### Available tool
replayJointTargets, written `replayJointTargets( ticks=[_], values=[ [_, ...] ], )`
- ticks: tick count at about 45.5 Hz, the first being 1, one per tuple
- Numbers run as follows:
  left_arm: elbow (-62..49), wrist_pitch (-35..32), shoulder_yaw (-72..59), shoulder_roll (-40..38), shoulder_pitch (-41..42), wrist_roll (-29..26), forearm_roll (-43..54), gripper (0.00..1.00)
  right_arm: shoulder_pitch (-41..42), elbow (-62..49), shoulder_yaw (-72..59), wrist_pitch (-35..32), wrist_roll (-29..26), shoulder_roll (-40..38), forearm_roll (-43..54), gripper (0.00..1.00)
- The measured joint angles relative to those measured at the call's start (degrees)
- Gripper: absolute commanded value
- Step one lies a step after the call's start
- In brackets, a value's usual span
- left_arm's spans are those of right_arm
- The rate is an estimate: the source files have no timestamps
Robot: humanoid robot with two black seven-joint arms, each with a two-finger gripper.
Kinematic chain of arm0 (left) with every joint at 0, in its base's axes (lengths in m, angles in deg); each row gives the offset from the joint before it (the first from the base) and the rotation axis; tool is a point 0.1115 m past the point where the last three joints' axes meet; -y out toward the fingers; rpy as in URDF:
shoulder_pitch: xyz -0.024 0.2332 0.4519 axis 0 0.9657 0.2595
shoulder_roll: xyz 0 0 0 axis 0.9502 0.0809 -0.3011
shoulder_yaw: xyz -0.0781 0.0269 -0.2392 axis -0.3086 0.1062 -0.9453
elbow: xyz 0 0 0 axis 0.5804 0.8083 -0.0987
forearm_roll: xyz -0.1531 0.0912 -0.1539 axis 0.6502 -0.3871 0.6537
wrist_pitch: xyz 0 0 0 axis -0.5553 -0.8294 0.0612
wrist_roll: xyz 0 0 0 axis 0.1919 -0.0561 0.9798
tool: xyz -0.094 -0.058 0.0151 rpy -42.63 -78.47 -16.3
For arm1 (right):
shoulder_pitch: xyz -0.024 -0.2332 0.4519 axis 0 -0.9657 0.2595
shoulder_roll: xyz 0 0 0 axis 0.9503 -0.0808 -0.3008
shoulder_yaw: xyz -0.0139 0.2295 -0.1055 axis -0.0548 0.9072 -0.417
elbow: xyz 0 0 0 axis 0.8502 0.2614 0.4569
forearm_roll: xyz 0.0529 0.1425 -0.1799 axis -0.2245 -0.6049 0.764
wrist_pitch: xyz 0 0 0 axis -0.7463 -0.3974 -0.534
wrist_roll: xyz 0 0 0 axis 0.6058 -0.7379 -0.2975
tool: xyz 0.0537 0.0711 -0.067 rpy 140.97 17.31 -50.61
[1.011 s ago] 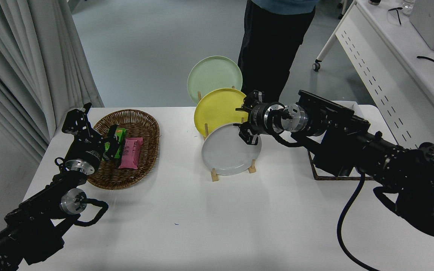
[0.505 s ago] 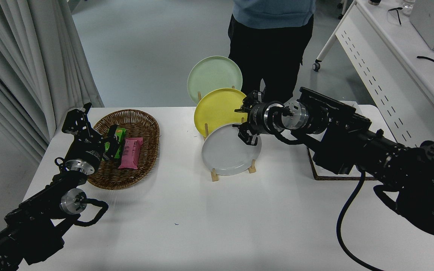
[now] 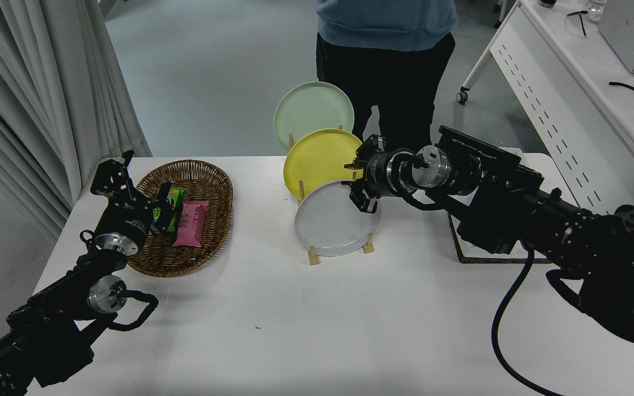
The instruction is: Place the plate on the table
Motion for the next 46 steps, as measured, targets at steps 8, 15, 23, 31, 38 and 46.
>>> replayJointTargets(
  ticks=[8, 15, 23, 31, 38, 46],
  values=[
    [0.00, 0.00, 0.00, 0.00, 0.00, -0.02, 0.01, 1.00, -0.01, 0.00, 0.00, 0.04, -0.53, 0.04, -0.04, 0.32],
    [0.00, 0.00, 0.00, 0.00, 0.00, -0.02, 0.01, 1.00, -0.05, 0.01, -0.05, 0.05, -0.93, 0.09, -0.11, 0.31],
    [0.00, 0.00, 0.00, 0.00, 0.00, -0.02, 0.00, 1.00, -0.06, 0.01, -0.05, 0.05, -1.18, 0.11, -0.21, 0.28],
    [0.00, 0.00, 0.00, 0.00, -0.01, 0.02, -0.01, 1.00, -0.06, 0.01, -0.03, 0.06, -1.30, 0.07, -0.25, 0.25],
    [0.00, 0.00, 0.00, 0.00, -0.02, 0.02, -0.01, 1.00, -0.05, 0.04, -0.01, 0.06, -1.35, -0.01, -0.25, 0.24],
    [0.00, 0.00, 0.00, 0.00, -0.02, 0.02, -0.01, 1.00, 0.19, 0.11, -0.01, 0.06, -1.43, -0.21, -0.25, 0.23]
  ],
)
